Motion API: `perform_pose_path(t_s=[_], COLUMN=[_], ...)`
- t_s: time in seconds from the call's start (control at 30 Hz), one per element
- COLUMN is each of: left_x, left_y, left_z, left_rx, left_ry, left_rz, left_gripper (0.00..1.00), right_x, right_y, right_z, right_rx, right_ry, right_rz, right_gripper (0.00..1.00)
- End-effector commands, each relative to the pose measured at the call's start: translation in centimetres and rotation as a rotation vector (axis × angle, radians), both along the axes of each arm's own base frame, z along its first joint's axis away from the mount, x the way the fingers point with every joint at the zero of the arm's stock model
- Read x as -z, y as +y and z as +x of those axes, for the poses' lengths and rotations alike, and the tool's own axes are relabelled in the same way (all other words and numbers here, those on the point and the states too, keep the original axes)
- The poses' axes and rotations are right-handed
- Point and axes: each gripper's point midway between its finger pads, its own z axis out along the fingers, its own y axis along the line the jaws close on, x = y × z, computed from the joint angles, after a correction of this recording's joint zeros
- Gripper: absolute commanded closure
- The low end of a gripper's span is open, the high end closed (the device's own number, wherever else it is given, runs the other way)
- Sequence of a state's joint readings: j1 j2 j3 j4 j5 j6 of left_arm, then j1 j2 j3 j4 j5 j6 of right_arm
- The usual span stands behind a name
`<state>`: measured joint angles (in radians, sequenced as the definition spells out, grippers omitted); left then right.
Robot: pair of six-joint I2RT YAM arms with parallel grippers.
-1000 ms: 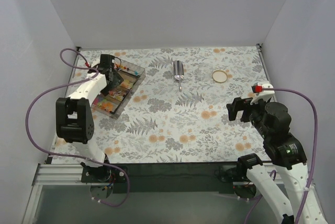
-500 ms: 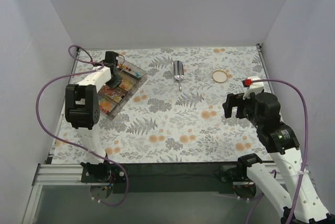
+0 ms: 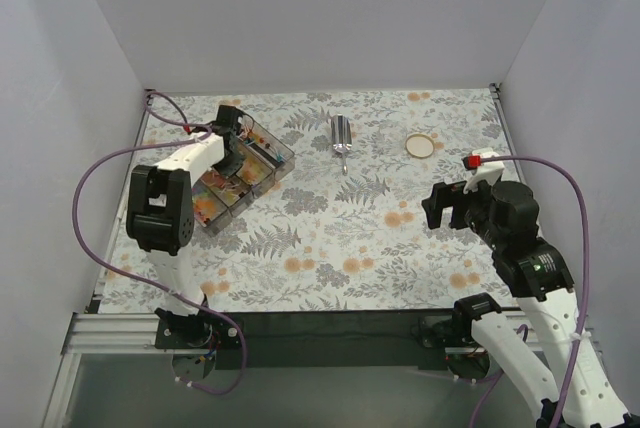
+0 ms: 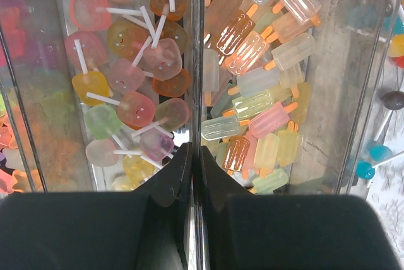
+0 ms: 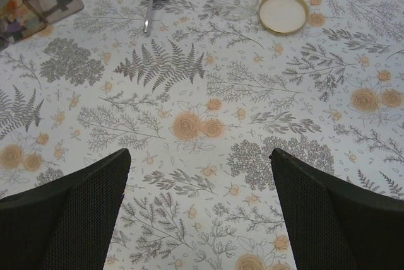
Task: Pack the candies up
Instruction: Move the storage box to the center of the board.
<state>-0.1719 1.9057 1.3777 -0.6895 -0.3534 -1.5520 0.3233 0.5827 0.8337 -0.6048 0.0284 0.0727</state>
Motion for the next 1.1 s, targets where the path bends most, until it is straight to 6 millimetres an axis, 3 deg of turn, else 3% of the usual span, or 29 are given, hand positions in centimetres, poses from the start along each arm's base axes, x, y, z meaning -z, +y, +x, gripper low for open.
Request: perform_pose_path(t_s=[0.0,0.37,0.7,1.07], left_x=[-1.6,-1.2,-0.6,-0.7], left_y=[-3.0,-4.9,-8.4,-11.9], left_z=[-1.8,-4.3,-7.0,-7.2], left_rx=[-0.012,0.013,-0.038,0.004], left_ry=[-0.016,0.008,0.019,0.012], left_rz=[-0.085,-0.137,-0.24,-0.282], left_gripper=[1.0,1.0,1.0,1.0], right_x=[-1.2,-1.4,-0.8,-0.2], right_y=[0.9,1.4,2.5,3.4], right_z=[-0.2,-1.1,-1.3,-1.6], right_rx=[-0.058,-0.103,-0.142,-0.184], right_ry=[-0.059,-0.064,-0.014,0.028], right_rz=[0.022,0.035,0.077,0.093], right_gripper=[0.02,0.02,0.02,0.02])
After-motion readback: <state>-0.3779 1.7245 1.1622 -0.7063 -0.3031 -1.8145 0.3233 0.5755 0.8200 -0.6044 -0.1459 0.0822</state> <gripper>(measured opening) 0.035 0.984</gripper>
